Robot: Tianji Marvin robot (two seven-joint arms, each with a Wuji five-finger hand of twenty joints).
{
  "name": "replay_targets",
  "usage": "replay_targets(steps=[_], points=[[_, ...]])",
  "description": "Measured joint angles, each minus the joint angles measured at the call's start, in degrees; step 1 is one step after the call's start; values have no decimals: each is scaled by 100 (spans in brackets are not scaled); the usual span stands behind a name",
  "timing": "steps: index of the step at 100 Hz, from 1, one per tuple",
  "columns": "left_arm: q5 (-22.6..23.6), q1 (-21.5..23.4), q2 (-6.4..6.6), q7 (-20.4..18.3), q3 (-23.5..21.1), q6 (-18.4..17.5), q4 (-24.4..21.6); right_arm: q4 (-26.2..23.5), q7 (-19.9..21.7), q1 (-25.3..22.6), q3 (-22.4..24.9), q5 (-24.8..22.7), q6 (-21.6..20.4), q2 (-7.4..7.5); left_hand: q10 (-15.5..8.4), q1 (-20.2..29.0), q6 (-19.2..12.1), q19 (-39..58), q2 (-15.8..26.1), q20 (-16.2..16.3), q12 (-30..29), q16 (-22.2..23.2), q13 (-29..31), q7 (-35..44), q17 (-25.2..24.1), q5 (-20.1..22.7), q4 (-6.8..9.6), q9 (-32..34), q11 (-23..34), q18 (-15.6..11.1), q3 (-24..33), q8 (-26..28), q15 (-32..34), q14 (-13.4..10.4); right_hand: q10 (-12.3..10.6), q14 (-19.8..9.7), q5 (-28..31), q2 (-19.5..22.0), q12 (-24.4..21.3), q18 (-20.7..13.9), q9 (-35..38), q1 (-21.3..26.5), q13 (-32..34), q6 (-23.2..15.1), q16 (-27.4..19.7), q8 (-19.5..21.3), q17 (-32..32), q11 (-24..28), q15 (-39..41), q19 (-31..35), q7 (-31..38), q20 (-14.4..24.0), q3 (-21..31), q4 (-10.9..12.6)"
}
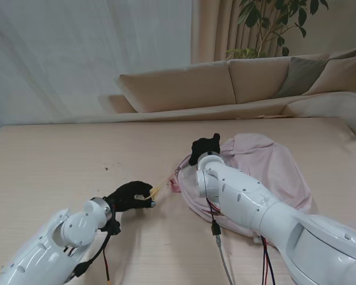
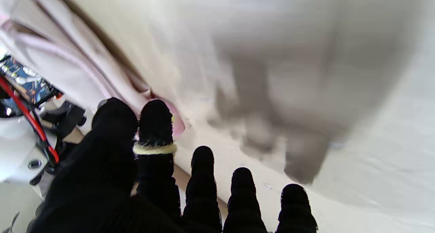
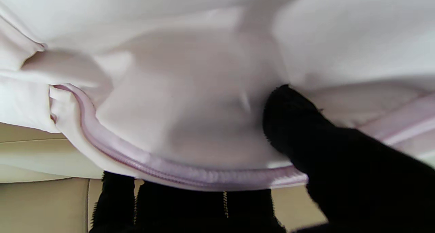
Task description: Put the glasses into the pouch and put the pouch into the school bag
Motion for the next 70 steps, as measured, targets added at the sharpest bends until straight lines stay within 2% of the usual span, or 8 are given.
replay_targets(steps=[5,10,15,24,34,40,52,70], points=[[269,210,40,-27,-147,-56,-125,15,-7,0,5,13,0,-9,0,14,0,1,1,1,0,0,0,-7,13,-41,0,0,0,-1,0,0,0,5,2,3,2,-43,2,0,0,0,0,0,0,2,-10,0,7,0,0,0,3,0],[302,406,78,-61,-276,-49,-248,41,-36,0,12,25,6,-23,34,70,0,-18,4,-14,0,0,0,-39,-74,-41,0,0,0,-232,-1,0,0,50,15,9,2,-53,5,0,0,0,0,0,0,10,-12,13,40,0,0,0,18,-5],[95,558,121,-84,-337,-6,-360,74,-80,0,15,29,42,-47,59,130,0,-334,4,-109,0,0,0,-43,-194,-41,0,0,0,-371,-57,0,1,51,37,19,4,-57,7,0,0,-1,-1,0,0,12,-12,14,43,0,1,0,39,-15],[-452,672,177,-103,-303,32,-472,107,-128,-1,12,29,105,-80,62,126,1,-667,4,-239,0,0,0,-44,-378,-41,0,0,0,-375,-60,0,1,54,53,49,63,-109,7,0,59,-1,-1,49,0,13,-12,15,57,0,1,0,46,-17],[-785,599,229,-46,-25,-71,-480,157,-275,-18,66,58,137,-125,63,139,2,-1115,4,-506,0,0,0,-44,-619,-41,0,0,0,149,-124,0,0,57,91,101,72,-123,7,0,113,2,4,137,0,16,-12,15,73,0,1,0,49,-7],[-1142,456,257,-19,282,-176,-448,178,-362,-30,92,62,169,-145,63,140,2,-1245,4,-515,0,0,0,-37,-583,-41,0,0,-1,246,-124,0,1,57,114,142,127,-125,7,0,179,7,67,193,0,16,-12,15,112,1,1,0,52,6],[-1378,197,195,-13,761,-532,-395,219,-484,-61,176,90,319,-196,63,140,2,-131,4,-126,0,0,0,-35,50,-41,0,0,-5,196,-124,0,0,57,129,160,127,-188,8,0,207,12,83,290,0,66,-4,15,112,6,1,0,59,7],[-1737,52,70,-51,1127,-605,-390,284,-536,-64,190,125,335,-231,63,198,2,9,22,-2,0,0,0,-35,67,-41,0,0,-40,154,-187,0,1,57,182,213,127,-192,19,0,208,31,83,345,0,71,-3,15,113,60,1,6,65,7]])
